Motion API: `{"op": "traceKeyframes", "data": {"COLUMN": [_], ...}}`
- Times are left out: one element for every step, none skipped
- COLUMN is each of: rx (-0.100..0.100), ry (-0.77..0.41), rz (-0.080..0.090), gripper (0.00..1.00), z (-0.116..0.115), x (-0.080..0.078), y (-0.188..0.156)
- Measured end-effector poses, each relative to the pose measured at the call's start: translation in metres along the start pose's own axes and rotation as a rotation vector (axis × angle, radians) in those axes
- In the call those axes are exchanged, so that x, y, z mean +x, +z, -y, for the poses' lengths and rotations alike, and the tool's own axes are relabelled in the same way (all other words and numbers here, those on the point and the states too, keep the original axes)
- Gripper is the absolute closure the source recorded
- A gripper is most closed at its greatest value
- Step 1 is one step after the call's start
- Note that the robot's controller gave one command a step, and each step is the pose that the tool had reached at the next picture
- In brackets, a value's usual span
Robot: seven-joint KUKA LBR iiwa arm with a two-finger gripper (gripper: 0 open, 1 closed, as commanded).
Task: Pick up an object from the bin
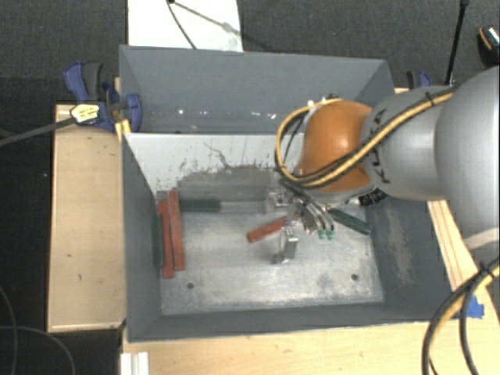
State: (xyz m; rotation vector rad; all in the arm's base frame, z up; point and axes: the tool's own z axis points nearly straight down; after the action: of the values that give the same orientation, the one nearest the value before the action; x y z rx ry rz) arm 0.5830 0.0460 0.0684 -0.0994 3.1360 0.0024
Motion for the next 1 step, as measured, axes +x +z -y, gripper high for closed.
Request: {"op": "traceKeyframes", "data": {"rx": [0.002], "ry": [-0.036], "rz": [0.002], "gripper": [0.00], "z": [0.0306], "x": [-0.0080], "y": [-0.0026]}}
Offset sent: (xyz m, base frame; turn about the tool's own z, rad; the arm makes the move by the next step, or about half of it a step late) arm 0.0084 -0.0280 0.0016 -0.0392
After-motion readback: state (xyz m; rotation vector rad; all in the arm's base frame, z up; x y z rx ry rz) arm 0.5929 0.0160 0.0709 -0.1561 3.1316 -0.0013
